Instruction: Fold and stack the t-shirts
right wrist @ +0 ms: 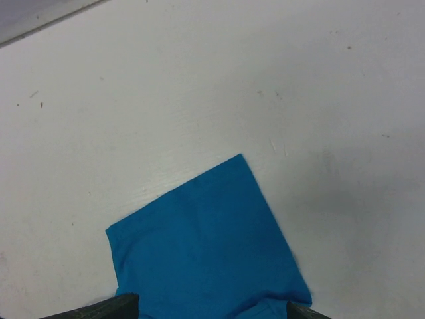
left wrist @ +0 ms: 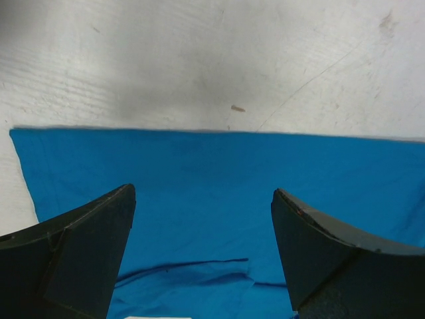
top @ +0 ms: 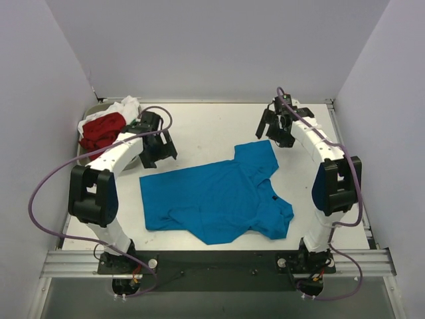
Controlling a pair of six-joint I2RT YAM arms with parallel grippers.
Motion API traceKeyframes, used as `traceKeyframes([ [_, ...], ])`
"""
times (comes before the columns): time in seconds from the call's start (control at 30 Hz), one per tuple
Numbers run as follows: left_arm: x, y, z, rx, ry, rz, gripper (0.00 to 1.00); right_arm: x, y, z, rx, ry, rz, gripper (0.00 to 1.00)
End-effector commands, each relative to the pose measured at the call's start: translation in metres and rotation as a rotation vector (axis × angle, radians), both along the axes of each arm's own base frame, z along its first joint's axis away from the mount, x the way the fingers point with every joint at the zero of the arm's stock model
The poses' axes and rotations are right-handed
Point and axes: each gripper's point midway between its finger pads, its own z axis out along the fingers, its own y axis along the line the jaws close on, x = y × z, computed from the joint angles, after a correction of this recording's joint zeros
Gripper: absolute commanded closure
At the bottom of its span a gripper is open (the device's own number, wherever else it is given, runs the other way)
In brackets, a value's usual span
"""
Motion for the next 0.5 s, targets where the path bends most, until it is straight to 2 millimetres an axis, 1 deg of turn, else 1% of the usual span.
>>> traceKeyframes([
  [0.0, -0.025, -0.015, -0.002, -0.001, 0.061, -0.029, 0.07, -0.017, 0.024, -0.010, 0.037, 0.080, 0.072, 0.12],
  [0.03, -0.034, -0.016, -0.007, 0.005, 0.078, -0.038, 0.07, -0.021, 0.027, -0.013, 0.013, 0.085, 0.083, 0.11],
  [0.07, -0.040, -0.016, -0.007, 0.005, 0.080, -0.046, 0.07, -0.025, 0.031, -0.013, -0.009, 0.083, 0.111, 0.11],
  [0.1, -0.047, -0.022, -0.003, 0.002, 0.074, -0.070, 0.07, -0.030, 0.036, -0.016, -0.029, 0.092, 0.132, 0.11],
  [0.13, -0.056, -0.022, -0.007, 0.007, 0.090, -0.079, 0.07, -0.038, 0.041, -0.017, -0.088, 0.096, 0.156, 0.11],
  [0.17, -0.061, -0.024, -0.005, 0.006, 0.084, -0.091, 0.07, -0.041, 0.044, -0.016, -0.112, 0.095, 0.173, 0.11],
  [0.2, -0.066, -0.025, -0.006, 0.010, 0.086, -0.104, 0.07, -0.048, 0.048, -0.021, -0.124, 0.109, 0.194, 0.11],
  [0.23, -0.074, -0.028, -0.011, 0.017, 0.101, -0.122, 0.07, -0.055, 0.057, -0.024, -0.122, 0.121, 0.221, 0.11],
  [0.3, -0.080, -0.029, -0.015, 0.035, 0.112, -0.130, 0.07, -0.063, 0.066, -0.033, -0.124, 0.148, 0.254, 0.11],
  [0.33, -0.086, -0.032, -0.018, 0.048, 0.123, -0.141, 0.07, -0.068, 0.074, -0.037, -0.133, 0.159, 0.281, 0.11],
  [0.37, -0.090, -0.030, -0.027, 0.061, 0.146, -0.139, 0.07, -0.071, 0.075, -0.043, -0.150, 0.174, 0.289, 0.11],
  [0.43, -0.096, -0.031, -0.036, 0.071, 0.168, -0.144, 0.07, -0.077, 0.080, -0.050, -0.168, 0.192, 0.310, 0.11],
  [0.47, -0.098, -0.029, -0.045, 0.084, 0.188, -0.140, 0.07, -0.078, 0.080, -0.055, -0.176, 0.206, 0.313, 0.11],
])
